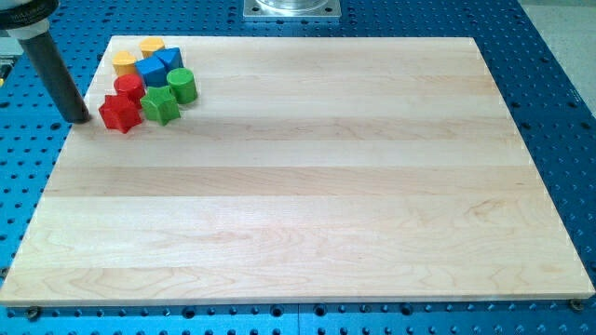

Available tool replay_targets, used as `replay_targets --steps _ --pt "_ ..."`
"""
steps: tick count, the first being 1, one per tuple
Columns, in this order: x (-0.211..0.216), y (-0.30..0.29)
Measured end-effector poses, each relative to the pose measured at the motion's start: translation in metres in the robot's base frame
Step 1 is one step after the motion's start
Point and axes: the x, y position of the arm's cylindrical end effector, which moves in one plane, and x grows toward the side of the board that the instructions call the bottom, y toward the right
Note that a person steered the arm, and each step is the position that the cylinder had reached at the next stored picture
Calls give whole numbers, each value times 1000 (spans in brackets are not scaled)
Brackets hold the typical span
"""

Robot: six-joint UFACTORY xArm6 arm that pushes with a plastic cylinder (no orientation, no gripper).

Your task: Separate the blue cube from the group of blocks

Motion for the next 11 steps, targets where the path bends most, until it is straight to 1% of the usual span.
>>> replay_targets --steps 1,2,3,4,6,8,9,10,11 --pt "0 -1" --pt "-25 -6" --pt "-77 -6" --pt "-92 -4" --pt "-86 100" --pt "-83 131" --pt "-33 151" --pt "-21 155" --pt "-29 127"
